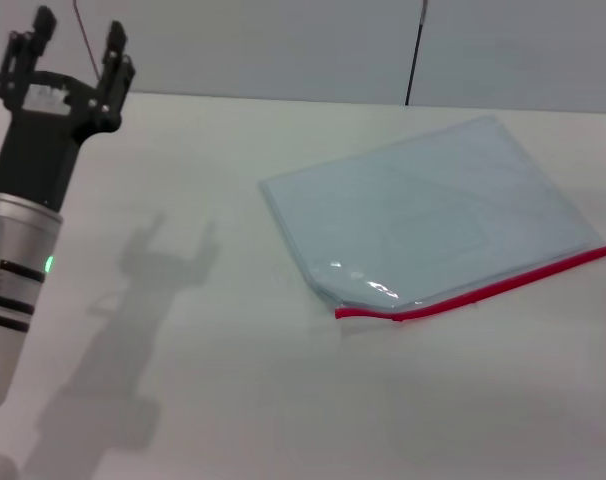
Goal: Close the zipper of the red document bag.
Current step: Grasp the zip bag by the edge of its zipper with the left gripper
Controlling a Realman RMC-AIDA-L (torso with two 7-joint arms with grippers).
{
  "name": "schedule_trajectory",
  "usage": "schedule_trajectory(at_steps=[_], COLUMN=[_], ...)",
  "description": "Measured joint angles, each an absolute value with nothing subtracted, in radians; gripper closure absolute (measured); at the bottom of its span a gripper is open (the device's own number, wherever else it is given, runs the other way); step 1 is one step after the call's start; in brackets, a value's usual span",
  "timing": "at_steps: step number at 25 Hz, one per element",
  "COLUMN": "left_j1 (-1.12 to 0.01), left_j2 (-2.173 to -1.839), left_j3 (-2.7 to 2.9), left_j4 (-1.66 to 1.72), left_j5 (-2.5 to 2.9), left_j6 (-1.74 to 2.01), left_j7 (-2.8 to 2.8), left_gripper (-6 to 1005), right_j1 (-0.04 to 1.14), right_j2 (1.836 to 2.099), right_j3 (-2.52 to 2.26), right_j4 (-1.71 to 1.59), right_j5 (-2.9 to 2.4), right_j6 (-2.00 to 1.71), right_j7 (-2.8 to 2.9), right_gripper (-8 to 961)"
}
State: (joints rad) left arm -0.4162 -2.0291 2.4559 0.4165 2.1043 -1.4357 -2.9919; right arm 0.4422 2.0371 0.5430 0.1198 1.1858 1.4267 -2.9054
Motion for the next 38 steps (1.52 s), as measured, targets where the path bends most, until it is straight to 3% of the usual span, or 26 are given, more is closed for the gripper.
schedule_trajectory(at_steps=[4,6,12,13,17,21,25,30,31,33,34,38], left_j1=[-0.418,-0.418,-0.438,-0.456,-0.490,-0.496,-0.478,-0.453,-0.449,-0.448,-0.447,-0.448], left_j2=[-2.011,-1.982,-1.826,-1.788,-1.714,-1.691,-1.725,-1.841,-1.880,-1.894,-1.939,-1.998], left_j3=[2.456,2.457,2.459,2.459,2.427,2.369,2.263,2.157,2.145,2.143,2.142,2.154], left_j4=[0.503,0.575,0.878,0.939,1.088,1.206,1.339,1.477,1.510,1.521,1.546,1.563], left_j5=[2.105,2.110,2.127,2.138,2.179,2.264,2.399,2.559,2.605,2.624,2.678,2.747], left_j6=[-1.293,-1.189,-0.746,-0.619,-0.322,-0.112,0.191,0.542,0.624,0.654,0.738,0.845], left_j7=[-2.993,-2.993,-2.991,-2.988,-2.981,-2.966,-2.872,-2.695,-2.651,-2.635,-2.593,-2.552], left_gripper=[302,302,301,301,301,303,305,307,307,308,308,316], right_j1=[0.440,0.440,0.440,0.440,0.439,0.439,0.439,0.439,0.439,0.439,0.439,0.439], right_j2=[2.037,2.037,2.037,2.037,2.037,2.037,2.037,2.037,2.037,2.037,2.037,2.037], right_j3=[0.543,0.543,0.543,0.543,0.543,0.543,0.543,0.543,0.543,0.543,0.543,0.543], right_j4=[0.119,0.117,0.114,0.114,0.113,0.113,0.112,0.112,0.112,0.112,0.112,0.112], right_j5=[1.185,1.183,1.182,1.183,1.185,1.187,1.188,1.189,1.189,1.190,1.190,1.190], right_j6=[1.427,1.427,1.427,1.427,1.428,1.428,1.428,1.428,1.428,1.427,1.427,1.427], right_j7=[-2.905,-2.905,-2.905,-2.905,-2.905,-2.905,-2.905,-2.905,-2.905,-2.905,-2.905,-2.905], right_gripper=[82,84,90,91,94,98,102,107,108,110,111,114])
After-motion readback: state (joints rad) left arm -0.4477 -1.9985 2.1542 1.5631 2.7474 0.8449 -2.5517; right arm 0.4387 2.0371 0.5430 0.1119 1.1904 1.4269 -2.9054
